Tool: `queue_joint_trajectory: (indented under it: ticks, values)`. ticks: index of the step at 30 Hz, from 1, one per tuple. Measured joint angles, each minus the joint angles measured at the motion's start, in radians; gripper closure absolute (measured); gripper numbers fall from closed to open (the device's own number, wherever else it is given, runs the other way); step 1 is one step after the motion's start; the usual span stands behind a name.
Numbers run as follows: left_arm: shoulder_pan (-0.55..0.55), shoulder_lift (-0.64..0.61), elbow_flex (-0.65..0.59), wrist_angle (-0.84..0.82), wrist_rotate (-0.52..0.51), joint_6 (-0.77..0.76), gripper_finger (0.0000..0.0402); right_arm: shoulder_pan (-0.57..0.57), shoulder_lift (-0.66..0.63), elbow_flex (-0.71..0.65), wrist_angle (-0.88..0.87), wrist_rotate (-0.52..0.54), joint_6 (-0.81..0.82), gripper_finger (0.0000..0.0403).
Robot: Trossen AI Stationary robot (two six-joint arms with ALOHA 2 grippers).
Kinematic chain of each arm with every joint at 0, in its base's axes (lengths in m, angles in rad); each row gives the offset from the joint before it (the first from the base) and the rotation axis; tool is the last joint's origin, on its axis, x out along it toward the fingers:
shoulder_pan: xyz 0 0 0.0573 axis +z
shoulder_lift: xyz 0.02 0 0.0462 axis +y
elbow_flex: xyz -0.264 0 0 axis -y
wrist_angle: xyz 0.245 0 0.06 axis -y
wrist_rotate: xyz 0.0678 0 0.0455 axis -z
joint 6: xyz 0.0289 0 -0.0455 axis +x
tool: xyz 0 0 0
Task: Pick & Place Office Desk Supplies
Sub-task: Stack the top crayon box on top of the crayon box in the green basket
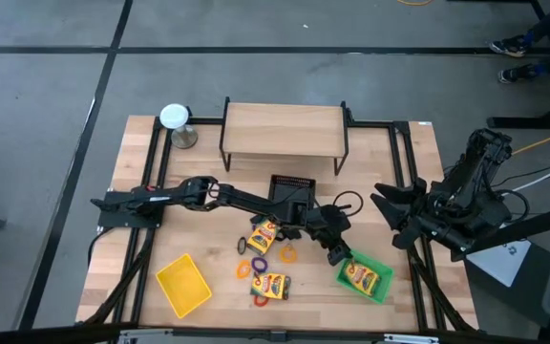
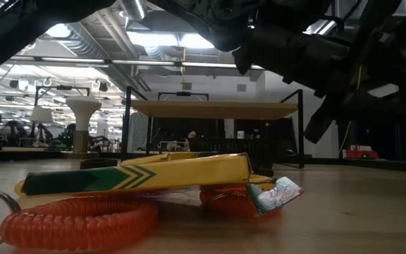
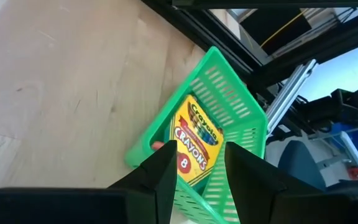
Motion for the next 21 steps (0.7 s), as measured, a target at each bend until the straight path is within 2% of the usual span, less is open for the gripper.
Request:
queue_joint_trajectory:
  ticks: [7,10,15,19,21]
  values:
    - [0.002,-0.022,-0.002,0.006,0.008,0.033,0.0272,0.007,0.0,0.0,0.0,-0.023,0.0,0.0202]
    - [0.008,-0.095,-0.002,0.007,-0.021,0.082,0.0272,0.008,0.0,0.0,0.0,-0.03,0.0,0.0202]
    - [0.007,-0.281,0.002,-0.072,-0.16,0.234,0.0272,0.017,-0.005,0.0,0.001,-0.05,-0.035,0.0202]
    - [-0.007,-0.435,-0.001,-0.304,-0.323,0.361,0.0272,0.035,-0.016,0.0,0.003,-0.055,-0.079,0.0202]
    - [-0.024,-0.524,-0.001,-0.438,-0.439,0.4,0.0272,0.041,-0.019,0.0,0.001,-0.055,-0.092,0.0202]
